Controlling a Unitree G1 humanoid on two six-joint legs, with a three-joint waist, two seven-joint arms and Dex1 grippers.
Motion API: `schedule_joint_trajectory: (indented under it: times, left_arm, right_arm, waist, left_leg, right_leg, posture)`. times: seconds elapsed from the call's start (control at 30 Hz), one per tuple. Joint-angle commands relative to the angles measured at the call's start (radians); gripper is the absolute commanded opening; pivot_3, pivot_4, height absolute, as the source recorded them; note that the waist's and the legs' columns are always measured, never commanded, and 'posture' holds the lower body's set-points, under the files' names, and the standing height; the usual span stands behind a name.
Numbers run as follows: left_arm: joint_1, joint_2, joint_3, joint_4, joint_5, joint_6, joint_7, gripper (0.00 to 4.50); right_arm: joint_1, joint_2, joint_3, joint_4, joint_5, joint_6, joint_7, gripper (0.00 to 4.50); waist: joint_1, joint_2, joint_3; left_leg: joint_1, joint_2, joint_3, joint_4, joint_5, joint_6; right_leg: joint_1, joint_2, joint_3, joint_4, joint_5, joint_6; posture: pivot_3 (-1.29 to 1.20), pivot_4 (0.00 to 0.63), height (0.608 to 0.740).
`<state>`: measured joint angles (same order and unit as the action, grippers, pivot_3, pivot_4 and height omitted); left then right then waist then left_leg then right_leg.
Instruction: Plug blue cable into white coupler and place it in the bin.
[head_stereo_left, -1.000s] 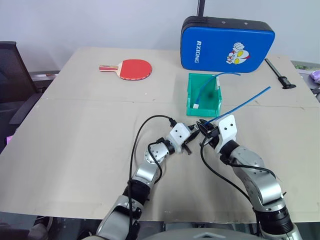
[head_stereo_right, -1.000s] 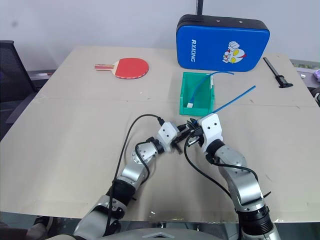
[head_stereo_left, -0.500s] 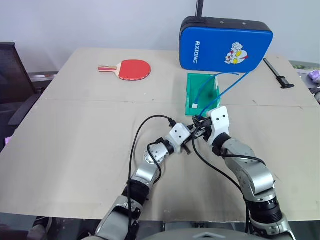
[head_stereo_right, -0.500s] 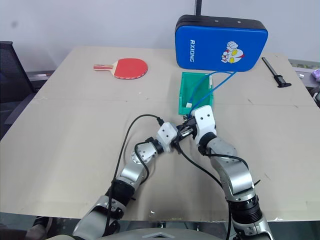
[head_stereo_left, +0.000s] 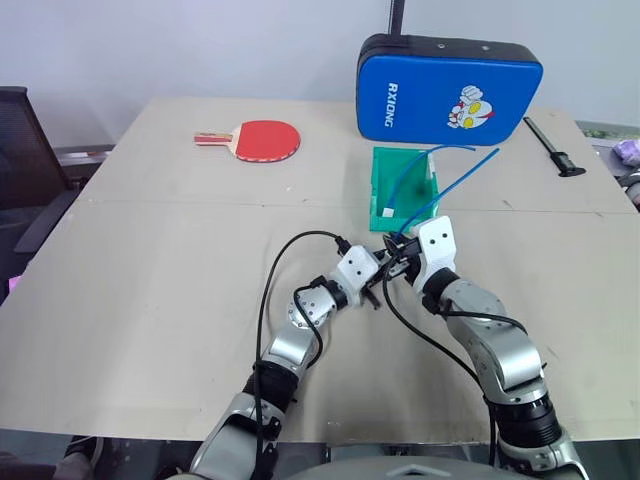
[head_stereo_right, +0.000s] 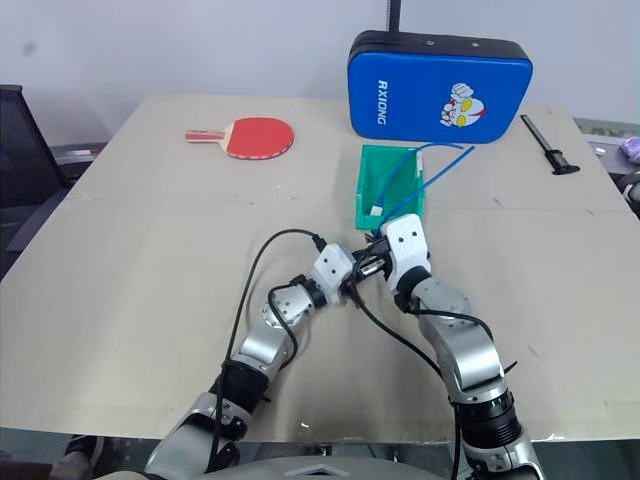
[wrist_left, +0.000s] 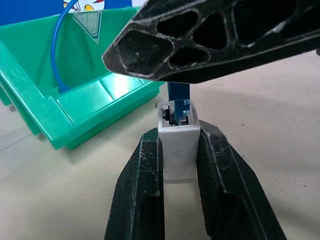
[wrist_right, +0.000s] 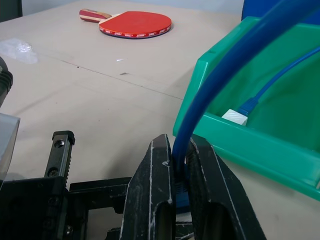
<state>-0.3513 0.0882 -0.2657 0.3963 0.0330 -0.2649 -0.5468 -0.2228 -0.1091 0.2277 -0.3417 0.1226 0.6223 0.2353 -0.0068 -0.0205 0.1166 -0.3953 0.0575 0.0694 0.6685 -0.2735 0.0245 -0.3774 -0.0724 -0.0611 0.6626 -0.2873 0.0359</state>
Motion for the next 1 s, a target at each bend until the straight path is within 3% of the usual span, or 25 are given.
schedule_joint_trajectory:
  times: [0.03, 0.27, 0.4, 0.7, 1.0]
  left_arm:
    - [0.010, -0.009, -0.024, -0.053, -0.013, -0.009, -0.029, 0.30]
    - [0.009, -0.007, -0.021, -0.067, -0.017, 0.001, -0.038, 0.30]
    - [0.008, -0.008, -0.017, -0.066, -0.025, 0.013, -0.044, 0.30]
    - [0.034, 0.038, -0.011, -0.112, -0.012, 0.018, -0.051, 4.43]
    - [0.111, 0.159, 0.076, -0.410, -0.101, 0.203, -0.078, 4.48]
  right_arm:
    - [0.031, -0.005, 0.024, 0.143, -0.009, 0.091, 0.004, 0.00]
    - [0.032, -0.008, 0.021, 0.186, 0.001, 0.128, 0.017, 0.00]
    - [0.026, 0.005, 0.005, 0.177, 0.003, 0.046, 0.022, 0.00]
    - [0.016, -0.015, -0.057, 0.128, -0.012, -0.094, 0.017, 0.00]
    - [-0.051, -0.091, -0.117, -0.062, 0.046, -0.039, 0.059, 0.00]
  waist:
    - [-0.003, 0.000, -0.003]
    - [-0.007, 0.000, -0.013]
    - [-0.008, 0.000, -0.015]
    - [-0.005, 0.002, -0.012]
    - [-0.001, 0.005, 0.003]
  left_leg:
    - [0.001, 0.000, 0.000, 0.000, 0.000, 0.000]
    - [0.002, 0.000, 0.000, 0.000, 0.000, 0.000]
    - [0.002, 0.000, 0.000, -0.001, 0.000, 0.000]
    - [0.001, 0.001, 0.000, -0.001, 0.000, 0.001]
    - [-0.003, 0.001, -0.002, -0.001, 0.000, 0.001]
  right_leg:
    - [0.000, 0.000, 0.000, 0.000, 0.000, 0.000]
    - [0.001, 0.000, 0.001, 0.001, 0.000, 0.000]
    - [0.001, 0.000, 0.002, 0.000, 0.000, 0.000]
    - [0.000, -0.001, 0.001, 0.000, 0.000, 0.000]
    - [-0.002, -0.003, -0.001, -0.001, 0.000, 0.000]
  posture:
    - [0.00, 0.150, 0.701]
    - [0.00, 0.150, 0.701]
    - [0.00, 0.150, 0.701]
    - [0.00, 0.150, 0.701]
    - [0.00, 0.150, 0.701]
